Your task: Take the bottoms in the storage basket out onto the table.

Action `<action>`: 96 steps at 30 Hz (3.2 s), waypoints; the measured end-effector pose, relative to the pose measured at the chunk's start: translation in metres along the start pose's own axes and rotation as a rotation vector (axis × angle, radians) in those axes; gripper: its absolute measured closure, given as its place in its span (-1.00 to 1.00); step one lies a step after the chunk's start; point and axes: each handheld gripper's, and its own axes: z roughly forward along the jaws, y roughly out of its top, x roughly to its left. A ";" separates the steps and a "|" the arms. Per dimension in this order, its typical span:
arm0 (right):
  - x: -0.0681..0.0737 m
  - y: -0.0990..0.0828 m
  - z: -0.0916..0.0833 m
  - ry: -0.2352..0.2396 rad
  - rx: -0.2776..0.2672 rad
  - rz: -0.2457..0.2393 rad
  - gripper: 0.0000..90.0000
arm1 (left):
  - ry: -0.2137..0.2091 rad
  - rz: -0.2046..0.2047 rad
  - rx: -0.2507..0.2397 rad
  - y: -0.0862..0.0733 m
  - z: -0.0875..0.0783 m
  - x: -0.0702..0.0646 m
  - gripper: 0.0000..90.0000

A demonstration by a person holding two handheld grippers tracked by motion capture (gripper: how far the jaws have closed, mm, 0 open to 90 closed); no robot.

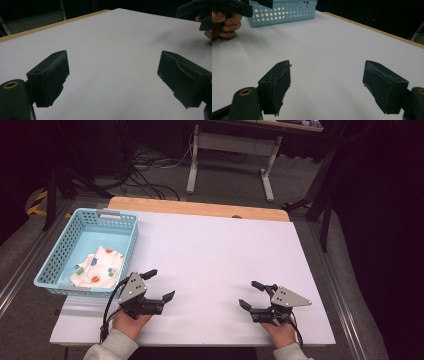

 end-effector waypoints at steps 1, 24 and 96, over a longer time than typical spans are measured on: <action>0.000 0.000 0.000 0.000 0.000 0.000 -0.50 | 0.000 0.000 0.000 0.000 0.000 0.000 -0.74; 0.000 0.000 0.002 0.000 0.009 0.006 -0.51 | -0.023 -0.013 0.050 0.011 0.001 -0.002 -0.71; 0.003 0.000 0.005 0.030 0.032 -0.030 -0.44 | -0.008 -0.003 0.101 0.070 -0.042 0.037 -0.68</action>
